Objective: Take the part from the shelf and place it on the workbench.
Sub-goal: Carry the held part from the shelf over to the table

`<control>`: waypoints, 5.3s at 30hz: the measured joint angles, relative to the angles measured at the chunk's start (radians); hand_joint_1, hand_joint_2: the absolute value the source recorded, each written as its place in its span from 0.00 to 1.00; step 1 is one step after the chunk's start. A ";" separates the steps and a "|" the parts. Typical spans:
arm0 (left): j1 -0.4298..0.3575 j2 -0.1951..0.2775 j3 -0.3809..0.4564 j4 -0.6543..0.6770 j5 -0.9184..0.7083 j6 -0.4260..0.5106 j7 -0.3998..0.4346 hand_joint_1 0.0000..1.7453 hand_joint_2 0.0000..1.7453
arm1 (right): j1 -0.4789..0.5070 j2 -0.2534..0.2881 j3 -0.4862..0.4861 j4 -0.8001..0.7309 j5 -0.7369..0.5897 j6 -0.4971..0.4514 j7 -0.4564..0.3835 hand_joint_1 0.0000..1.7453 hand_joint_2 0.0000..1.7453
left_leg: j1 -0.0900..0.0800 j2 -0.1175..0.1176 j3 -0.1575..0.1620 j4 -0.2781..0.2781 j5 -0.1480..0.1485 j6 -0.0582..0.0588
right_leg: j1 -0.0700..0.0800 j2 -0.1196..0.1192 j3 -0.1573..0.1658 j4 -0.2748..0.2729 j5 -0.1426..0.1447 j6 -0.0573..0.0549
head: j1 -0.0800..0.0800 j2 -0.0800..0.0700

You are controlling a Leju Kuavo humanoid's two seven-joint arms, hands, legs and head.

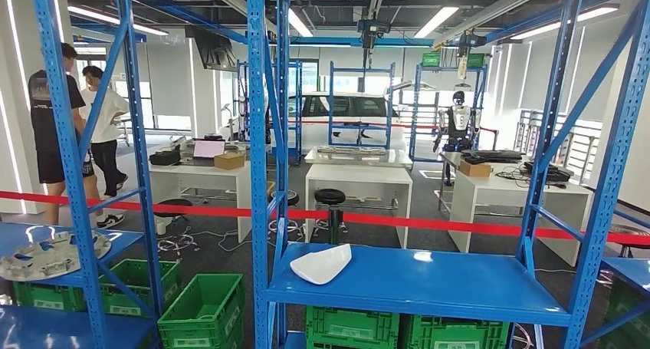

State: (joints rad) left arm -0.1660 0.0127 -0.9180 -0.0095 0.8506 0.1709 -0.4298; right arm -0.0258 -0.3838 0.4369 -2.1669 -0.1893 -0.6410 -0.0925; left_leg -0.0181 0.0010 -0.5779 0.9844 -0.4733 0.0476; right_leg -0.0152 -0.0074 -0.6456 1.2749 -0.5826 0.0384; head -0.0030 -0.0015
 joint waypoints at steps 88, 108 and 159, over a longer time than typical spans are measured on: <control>0.050 0.099 0.215 -0.171 -0.500 0.000 0.233 0.00 1.00 | -0.212 0.046 0.079 -0.038 0.210 0.136 -0.001 1.00 1.00 | 0.022 0.015 -0.025 0.039 -0.009 -0.021 | -0.003 -0.013 0.058 -0.089 -0.075 -0.001 | 0.004 0.002; 0.034 0.087 0.202 -0.207 -0.458 0.000 0.230 0.00 1.00 | -0.500 0.014 0.049 -0.078 0.045 0.207 0.049 1.00 1.00 | 0.046 0.042 -0.099 0.175 -0.041 -0.091 | 0.002 -0.071 0.141 -0.305 0.067 -0.046 | 0.002 0.002; 0.030 0.118 0.209 -0.209 -0.386 0.000 0.195 0.00 1.00 | -0.514 -0.021 0.045 -0.098 -0.040 0.217 0.022 1.00 1.00 | 0.017 -0.144 -0.068 0.054 0.023 -0.040 | 0.017 0.076 0.108 -0.260 0.055 -0.062 | 0.004 0.002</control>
State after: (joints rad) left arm -0.1364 0.1303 -0.7092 -0.2190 0.4649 0.1709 -0.2345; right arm -0.5393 -0.4044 0.4819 -2.2648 -0.2297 -0.4240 -0.0701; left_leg -0.0010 -0.1430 -0.6455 1.0386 -0.4507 0.0075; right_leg 0.0018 0.0688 -0.5373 1.0147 -0.5273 -0.0241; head 0.0007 0.0004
